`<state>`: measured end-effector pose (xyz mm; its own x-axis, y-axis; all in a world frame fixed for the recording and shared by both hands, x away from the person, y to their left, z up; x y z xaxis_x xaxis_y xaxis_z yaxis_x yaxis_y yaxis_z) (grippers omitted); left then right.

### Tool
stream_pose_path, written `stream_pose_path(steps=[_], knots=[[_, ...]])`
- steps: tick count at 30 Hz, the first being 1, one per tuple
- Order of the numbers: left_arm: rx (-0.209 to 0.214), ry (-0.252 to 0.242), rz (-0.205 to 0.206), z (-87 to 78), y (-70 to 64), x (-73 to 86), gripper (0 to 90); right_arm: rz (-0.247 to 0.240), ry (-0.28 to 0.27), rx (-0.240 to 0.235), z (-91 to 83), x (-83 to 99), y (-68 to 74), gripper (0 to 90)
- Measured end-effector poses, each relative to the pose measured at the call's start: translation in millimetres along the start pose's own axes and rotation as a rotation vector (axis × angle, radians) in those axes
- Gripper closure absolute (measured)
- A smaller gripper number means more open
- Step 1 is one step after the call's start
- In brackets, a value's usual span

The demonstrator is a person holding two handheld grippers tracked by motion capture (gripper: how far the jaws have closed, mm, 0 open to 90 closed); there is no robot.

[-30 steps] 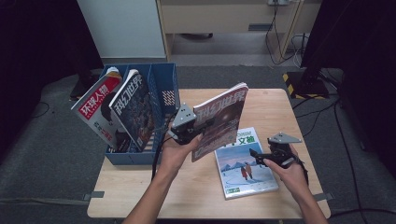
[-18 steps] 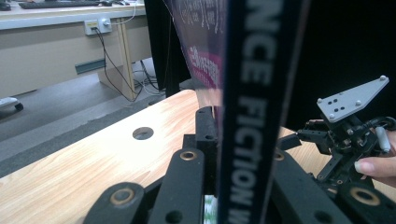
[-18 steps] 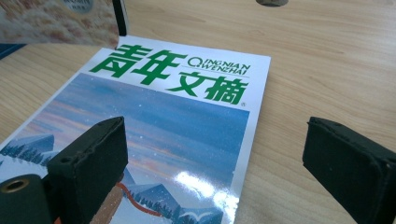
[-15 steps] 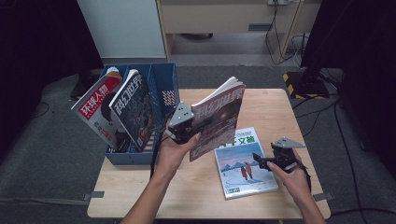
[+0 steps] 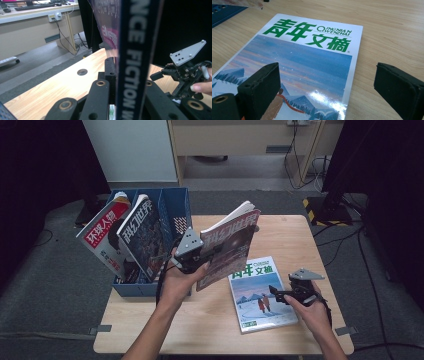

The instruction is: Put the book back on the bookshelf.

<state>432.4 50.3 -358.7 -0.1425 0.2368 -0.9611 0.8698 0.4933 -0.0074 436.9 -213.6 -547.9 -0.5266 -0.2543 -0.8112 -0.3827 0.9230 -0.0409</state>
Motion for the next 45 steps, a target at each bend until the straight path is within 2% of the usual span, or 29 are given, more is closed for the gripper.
stream_pose_path(steps=[20,26,31,37,45], knots=[[-0.042,-0.025,-0.005,-32.0,12.1,-4.8,83.9,0.001,0.012,0.007,0.2,1.2,0.8,7.6],[-0.054,-0.049,-0.022,-42.6,16.3,-5.1,83.9,0.002,0.011,0.012,0.7,1.4,0.8,7.7],[-0.061,-0.088,-0.034,-51.6,18.4,-4.7,83.9,0.004,0.015,0.014,0.9,1.9,0.3,7.7],[-0.075,-0.099,-0.038,-60.2,21.8,-2.8,84.0,0.003,0.014,0.014,1.0,1.8,0.4,7.7],[-0.103,-0.118,-0.038,-82.2,27.0,-5.9,83.9,0.01,0.016,0.016,1.2,2.4,-1.1,7.7]])
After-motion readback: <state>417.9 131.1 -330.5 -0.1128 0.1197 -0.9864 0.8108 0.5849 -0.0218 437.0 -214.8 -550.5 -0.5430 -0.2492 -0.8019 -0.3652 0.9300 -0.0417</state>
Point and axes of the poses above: each handheld gripper's, and its own axes: z roughly forward along the jaws, x roughly out of its underside, y roughly to its left, the point moved 8 cm from there along z, roughly forward along the jaws, and after that the axes turned 10 degrees about x, right-handed, at the moved point
